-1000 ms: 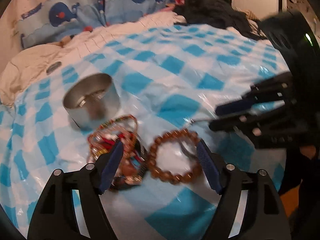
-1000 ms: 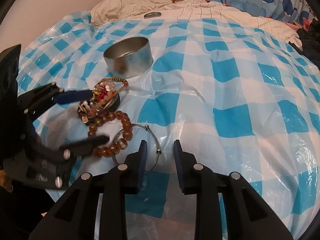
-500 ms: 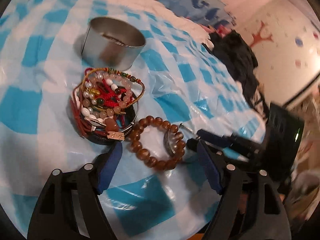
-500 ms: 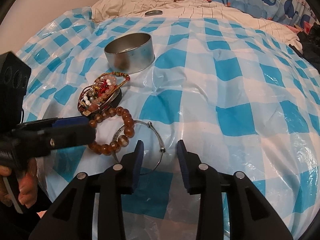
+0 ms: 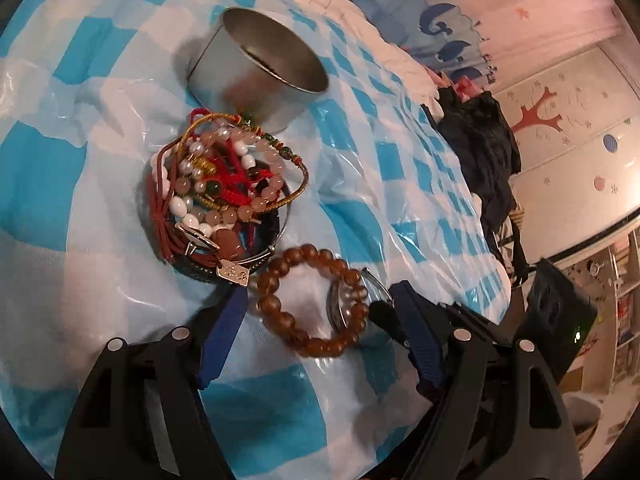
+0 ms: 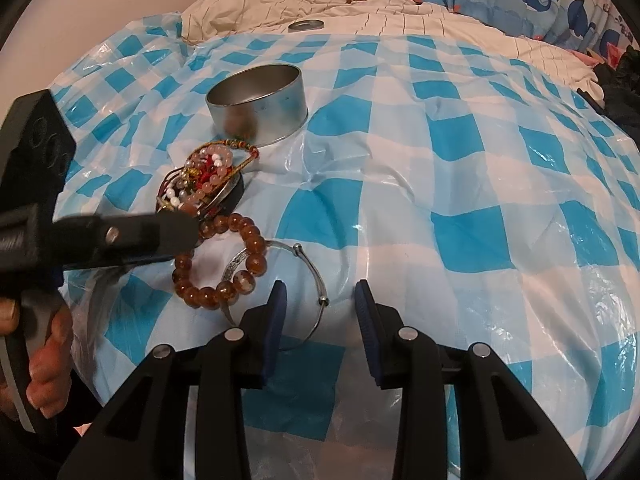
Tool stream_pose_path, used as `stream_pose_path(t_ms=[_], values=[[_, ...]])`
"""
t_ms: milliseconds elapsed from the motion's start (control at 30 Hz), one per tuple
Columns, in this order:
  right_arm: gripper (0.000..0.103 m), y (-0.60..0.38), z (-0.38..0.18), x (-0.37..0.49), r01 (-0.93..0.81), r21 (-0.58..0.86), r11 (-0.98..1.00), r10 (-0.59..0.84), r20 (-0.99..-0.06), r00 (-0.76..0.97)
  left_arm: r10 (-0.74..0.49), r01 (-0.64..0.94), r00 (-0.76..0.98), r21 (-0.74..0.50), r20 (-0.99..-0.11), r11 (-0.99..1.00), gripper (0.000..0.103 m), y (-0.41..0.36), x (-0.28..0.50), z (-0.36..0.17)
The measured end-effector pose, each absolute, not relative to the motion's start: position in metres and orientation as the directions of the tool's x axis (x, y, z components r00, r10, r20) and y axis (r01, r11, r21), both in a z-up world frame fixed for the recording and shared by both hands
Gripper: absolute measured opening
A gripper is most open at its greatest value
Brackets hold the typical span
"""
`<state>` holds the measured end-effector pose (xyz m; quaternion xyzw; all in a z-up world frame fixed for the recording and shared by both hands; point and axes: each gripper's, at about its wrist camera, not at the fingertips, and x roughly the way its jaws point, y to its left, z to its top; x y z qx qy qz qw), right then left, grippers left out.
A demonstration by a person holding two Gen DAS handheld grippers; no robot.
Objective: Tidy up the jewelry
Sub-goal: 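Grasp the silver bangle with the right gripper while the left gripper grasps the amber bead bracelet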
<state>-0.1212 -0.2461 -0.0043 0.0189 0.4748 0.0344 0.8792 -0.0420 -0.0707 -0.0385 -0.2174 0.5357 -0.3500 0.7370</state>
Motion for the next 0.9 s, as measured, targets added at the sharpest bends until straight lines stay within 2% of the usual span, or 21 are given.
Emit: stream_pose_path(t_ms=[67,100,167,233,267,433,500,567,633,900], values=[[0.036,-0.245,-0.004,-0.121,-0.041,0.066,0.997,0.078,-0.833,0.547,-0.72,0.311,0.189,-0.655,-0.668,0.689,0.069,-0.078,-0.045,-0.037],[0.036,-0.245,-0.004,-0.121,-0.04,0.067,0.997,0.078,-0.833,0.547,-0.706,0.323,0.194,-0.636,-0.681,0.701,0.063,-0.08,-0.047,-0.036],[0.036,-0.245,-0.004,-0.121,-0.037,0.066,0.997,0.075,-0.833,0.548,-0.667,0.34,0.205,-0.587,-0.716,0.735,0.034,-0.082,-0.048,-0.036],[0.036,-0.246,-0.002,-0.122,-0.027,0.066,0.997,0.07,-0.828,0.557,-0.637,0.332,0.215,-0.558,-0.741,0.761,0.019,-0.078,-0.047,-0.039],[0.036,-0.247,-0.001,-0.122,-0.021,0.069,0.997,0.069,-0.824,0.562,-0.632,0.328,0.213,-0.554,-0.745,0.765,0.017,-0.075,-0.045,-0.04],[0.036,-0.249,-0.003,-0.121,-0.011,0.062,0.998,0.058,-0.827,0.559,-0.598,0.367,0.226,-0.502,-0.769,0.783,0.017,-0.076,-0.051,-0.036],[0.036,-0.247,-0.003,-0.121,-0.015,0.05,0.999,0.05,-0.828,0.559,-0.588,0.375,0.245,-0.484,-0.771,0.79,0.022,-0.077,-0.055,-0.034],[0.036,-0.246,-0.004,-0.121,-0.017,0.045,0.999,0.047,-0.829,0.557,-0.6,0.392,0.249,-0.487,-0.761,0.78,0.033,-0.078,-0.059,-0.033],[0.036,-0.244,-0.005,-0.121,-0.02,0.04,0.999,0.045,-0.83,0.556,-0.599,0.4,0.254,-0.481,-0.76,0.78,0.036,-0.08,-0.061,-0.032],[0.036,-0.243,-0.005,-0.121,-0.024,0.04,0.999,0.047,-0.83,0.556,-0.61,0.37,0.265,-0.505,-0.747,0.779,0.039,-0.068,-0.065,-0.032]])
